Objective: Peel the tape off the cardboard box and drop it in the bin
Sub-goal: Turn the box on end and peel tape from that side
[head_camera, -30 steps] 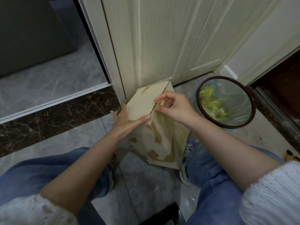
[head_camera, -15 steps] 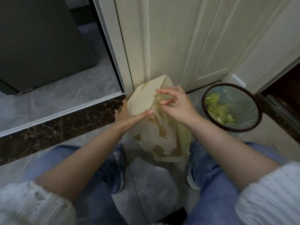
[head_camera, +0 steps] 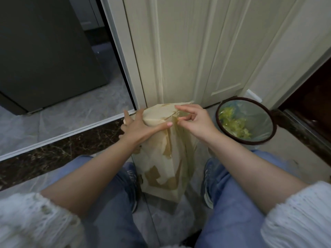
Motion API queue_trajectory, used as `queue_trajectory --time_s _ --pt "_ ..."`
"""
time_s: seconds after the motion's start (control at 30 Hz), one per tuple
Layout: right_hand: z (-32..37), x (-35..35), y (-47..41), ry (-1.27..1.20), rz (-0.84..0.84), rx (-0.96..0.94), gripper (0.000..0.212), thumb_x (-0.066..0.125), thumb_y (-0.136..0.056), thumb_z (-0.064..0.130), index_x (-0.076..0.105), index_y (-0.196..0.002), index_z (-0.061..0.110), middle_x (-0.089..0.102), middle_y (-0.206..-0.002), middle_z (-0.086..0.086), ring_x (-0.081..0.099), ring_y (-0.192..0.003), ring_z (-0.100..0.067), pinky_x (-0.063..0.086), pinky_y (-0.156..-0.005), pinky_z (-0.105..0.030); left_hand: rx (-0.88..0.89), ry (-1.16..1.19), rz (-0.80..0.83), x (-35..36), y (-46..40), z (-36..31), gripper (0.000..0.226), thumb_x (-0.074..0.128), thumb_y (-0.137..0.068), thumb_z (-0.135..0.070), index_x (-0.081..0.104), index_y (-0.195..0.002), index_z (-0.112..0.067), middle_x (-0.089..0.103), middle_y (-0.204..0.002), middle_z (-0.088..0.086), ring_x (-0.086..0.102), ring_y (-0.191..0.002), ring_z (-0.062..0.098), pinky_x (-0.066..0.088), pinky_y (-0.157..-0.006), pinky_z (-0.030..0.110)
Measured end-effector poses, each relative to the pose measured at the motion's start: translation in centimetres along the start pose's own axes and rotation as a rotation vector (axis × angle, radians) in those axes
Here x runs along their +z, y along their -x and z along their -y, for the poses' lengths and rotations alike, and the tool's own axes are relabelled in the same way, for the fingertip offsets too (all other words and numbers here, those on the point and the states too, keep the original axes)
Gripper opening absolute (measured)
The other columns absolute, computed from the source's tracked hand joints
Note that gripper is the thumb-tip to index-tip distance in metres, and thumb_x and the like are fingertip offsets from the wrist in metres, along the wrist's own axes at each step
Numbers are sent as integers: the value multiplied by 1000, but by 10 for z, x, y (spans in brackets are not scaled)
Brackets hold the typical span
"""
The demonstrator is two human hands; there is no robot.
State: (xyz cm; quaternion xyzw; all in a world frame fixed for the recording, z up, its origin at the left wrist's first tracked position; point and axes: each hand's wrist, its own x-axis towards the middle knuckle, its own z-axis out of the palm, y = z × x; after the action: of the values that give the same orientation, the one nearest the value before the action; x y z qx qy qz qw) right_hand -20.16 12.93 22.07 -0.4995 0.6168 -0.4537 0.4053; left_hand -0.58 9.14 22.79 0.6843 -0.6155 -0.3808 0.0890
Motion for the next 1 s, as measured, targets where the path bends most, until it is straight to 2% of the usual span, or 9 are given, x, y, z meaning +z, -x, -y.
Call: queue_trajectory --time_s 0.07,0.17,0.37,0.5,0.6,0.73,0.83,0.9,1.0 --pt "0 -2 -1 -16 12 7 51 71 -82 -7 68 -123 23 50 -138 -2 69 -94 -11 55 -96 -26 4 1 -12 1 -4 -2 150 55 -20 -100 23 -156 -46 -12 -169 1 3 -153 44 17 -121 65" --pt "2 -2 -6 -66 17 28 55 74 -81 -3 68 -121 35 51 -138 1 69 -101 -10 54 -99 -33 45 144 -114 9 -13 3 125 61 -28 -97 47 -139 -40 23 -157 -1 26 -145 36 30 -118 60" --pt "8 -5 -24 77 6 -63 53 72 -85 6 64 -130 33 51 -132 6 65 -101 -3 50 -97 -18 194 317 -216 15 -43 14 83 76 -46 -89 59 -113 -43 51 -131 -4 52 -124 21 50 -105 48" --pt "10 -6 -36 190 -70 -145 54 71 -84 5 63 -132 28 53 -126 4 63 -99 -1 43 -84 -2 238 389 -222 14 -58 9 77 77 -44 -88 61 -106 -46 55 -128 -6 57 -118 14 52 -103 44" --pt "10 -4 -41 267 -94 -196 59 69 -83 -1 61 -135 25 49 -124 2 61 -101 -5 51 -80 -7 238 431 -205 13 -64 7 86 76 -39 -91 64 -109 -42 56 -128 -6 57 -117 13 54 -101 44" --pt "7 1 -46 296 -95 -229 62 67 -84 -3 59 -139 24 48 -125 3 58 -108 -6 54 -93 -19 214 464 -172 12 -66 9 92 74 -34 -93 65 -110 -41 56 -131 -4 56 -119 15 54 -100 44" --pt "6 1 -45 488 -111 -260 60 69 -85 3 58 -139 26 49 -130 3 49 -122 -7 37 -108 -14 182 468 -162 13 -70 9 86 77 -39 -88 65 -110 -41 55 -132 -4 55 -119 15 53 -102 44" --pt "5 3 -45 560 -136 -260 51 70 -86 11 62 -134 26 50 -129 3 45 -124 -9 30 -108 -13 142 482 -176 13 -73 11 82 78 -41 -85 66 -109 -40 56 -130 -4 56 -118 16 53 -102 44" --pt "5 3 -50 355 -187 -112 21 67 -93 30 76 -111 24 61 -114 6 58 -109 -7 45 -103 -27 85 520 -216 13 -76 15 89 77 -32 -91 67 -105 -40 60 -126 -4 59 -115 14 54 -101 43"
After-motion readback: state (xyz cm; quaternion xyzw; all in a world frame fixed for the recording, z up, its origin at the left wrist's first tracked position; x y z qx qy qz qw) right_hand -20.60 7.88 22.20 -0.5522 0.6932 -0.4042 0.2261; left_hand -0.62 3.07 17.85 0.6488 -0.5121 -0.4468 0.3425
